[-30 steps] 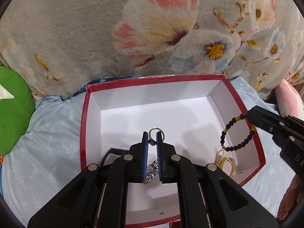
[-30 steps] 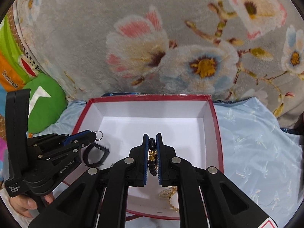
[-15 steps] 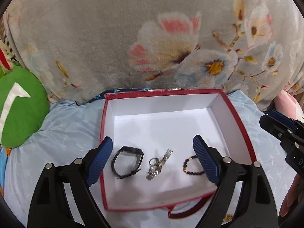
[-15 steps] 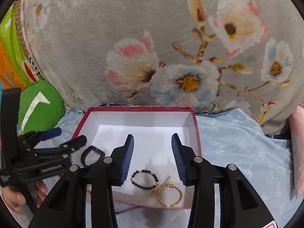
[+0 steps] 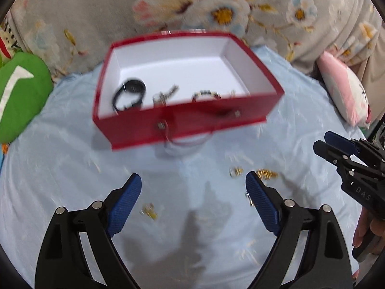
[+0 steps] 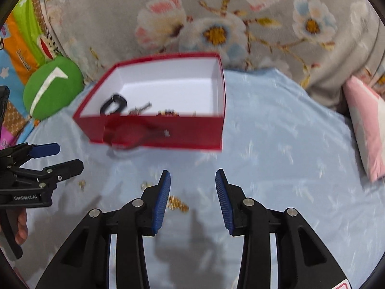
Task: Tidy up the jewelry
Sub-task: 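Withdraw both tools from the box back over the remaining jewelry, then grasp the gold chain with the right tool while the left tool grasps the clover pendant necklace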
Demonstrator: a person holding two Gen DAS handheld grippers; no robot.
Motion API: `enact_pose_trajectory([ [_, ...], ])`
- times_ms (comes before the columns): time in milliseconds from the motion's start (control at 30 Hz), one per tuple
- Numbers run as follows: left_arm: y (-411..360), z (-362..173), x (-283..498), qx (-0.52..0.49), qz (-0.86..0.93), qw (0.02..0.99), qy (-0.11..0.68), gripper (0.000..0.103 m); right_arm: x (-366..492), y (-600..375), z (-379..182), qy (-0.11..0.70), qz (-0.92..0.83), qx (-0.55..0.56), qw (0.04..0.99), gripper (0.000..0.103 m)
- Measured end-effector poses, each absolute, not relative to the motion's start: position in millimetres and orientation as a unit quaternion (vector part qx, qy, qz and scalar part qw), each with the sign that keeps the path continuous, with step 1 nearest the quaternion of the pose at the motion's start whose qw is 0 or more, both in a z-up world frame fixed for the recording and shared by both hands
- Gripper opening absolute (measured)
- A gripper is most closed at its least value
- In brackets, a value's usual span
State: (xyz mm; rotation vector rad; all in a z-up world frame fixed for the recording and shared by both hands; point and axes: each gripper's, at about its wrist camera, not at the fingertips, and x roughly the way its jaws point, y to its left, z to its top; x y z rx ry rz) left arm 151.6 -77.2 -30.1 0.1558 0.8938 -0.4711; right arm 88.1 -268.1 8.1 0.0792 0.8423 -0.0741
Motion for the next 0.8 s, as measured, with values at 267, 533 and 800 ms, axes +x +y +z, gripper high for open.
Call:
enact_pose_trajectory([
  [267, -87.3, -78.2, 131.6, 0.073, -0.177, 0.861, 0.470, 0.086, 71.1, -264.0, -37.4, 0.438, -0.047, 0.066, 0.895, 0.037],
  [533, -95.5, -87.0, 127.8, 0.062, -0.171, 0.855, 0.486, 0.086, 84.9, -260.7, -55.7, 0.456, -0.035, 0.071, 0.886, 0.038],
  [800, -88.8, -97.2, 129.2, 0.053, -0.163, 0.850, 0.497, 0.086, 109.5, -253.8, -73.1, 0.477, -0.011, 0.068, 0.876, 0.037],
])
